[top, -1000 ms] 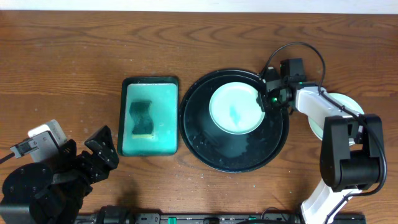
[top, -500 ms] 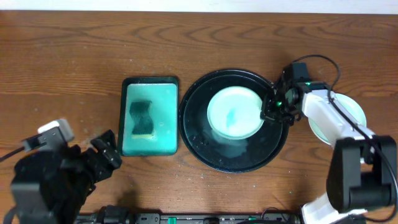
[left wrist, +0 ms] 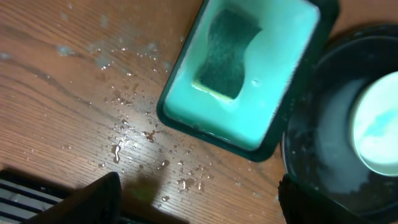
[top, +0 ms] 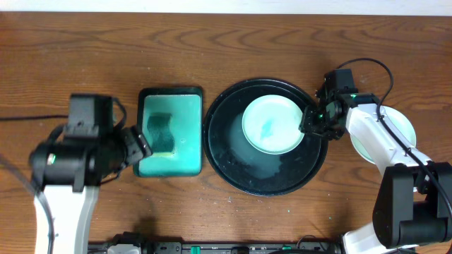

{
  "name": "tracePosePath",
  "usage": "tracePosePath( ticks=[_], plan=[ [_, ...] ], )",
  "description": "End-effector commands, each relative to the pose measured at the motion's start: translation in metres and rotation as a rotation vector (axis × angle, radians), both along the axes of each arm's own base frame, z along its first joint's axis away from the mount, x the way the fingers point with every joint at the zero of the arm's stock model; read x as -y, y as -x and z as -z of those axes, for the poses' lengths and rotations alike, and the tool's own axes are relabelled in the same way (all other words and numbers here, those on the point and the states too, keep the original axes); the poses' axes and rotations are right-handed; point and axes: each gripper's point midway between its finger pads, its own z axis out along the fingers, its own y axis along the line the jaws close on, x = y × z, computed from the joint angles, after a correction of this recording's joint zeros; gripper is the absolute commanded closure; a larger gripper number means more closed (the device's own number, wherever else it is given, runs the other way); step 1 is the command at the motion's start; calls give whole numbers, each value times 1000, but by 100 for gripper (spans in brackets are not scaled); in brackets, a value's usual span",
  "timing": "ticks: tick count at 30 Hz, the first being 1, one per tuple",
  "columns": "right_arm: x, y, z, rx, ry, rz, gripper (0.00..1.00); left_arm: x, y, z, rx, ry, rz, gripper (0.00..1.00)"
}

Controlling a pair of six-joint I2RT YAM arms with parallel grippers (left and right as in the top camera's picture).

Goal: Clean dirty plates on tray and stack at the side
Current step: 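Grasp the green sponge on the teal tray with the left gripper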

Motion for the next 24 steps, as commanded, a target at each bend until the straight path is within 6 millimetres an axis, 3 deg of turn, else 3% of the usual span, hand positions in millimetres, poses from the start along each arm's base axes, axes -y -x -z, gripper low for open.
tracePosePath(
  ticks=[1, 6, 12, 14, 19, 21, 24],
  plan=[
    [10, -8, -2, 57, 96, -102, 43, -3, -10, 23, -101, -15, 0, 27],
    [15, -20, -5, 115, 126, -130, 40, -2, -31, 55, -211, -21, 11, 30],
    [15, -23, -3, 130, 125, -164, 57, -1, -58, 98, -306, -33, 62, 31],
    [12, -22, 7, 108, 116, -209, 61, -2, -65, 118, -354, -35, 74, 34],
    [-8, -17, 33, 62, 7, -294, 68, -22, -73, 141, -402, -67, 30, 34],
    [-8, -17, 39, 49, 5, -294, 70, -20, -74, 150, -416, -30, 23, 34],
    [-8, -18, 40, 54, 6, -294, 70, -5, -79, 166, -422, 61, 58, 42]
  ],
)
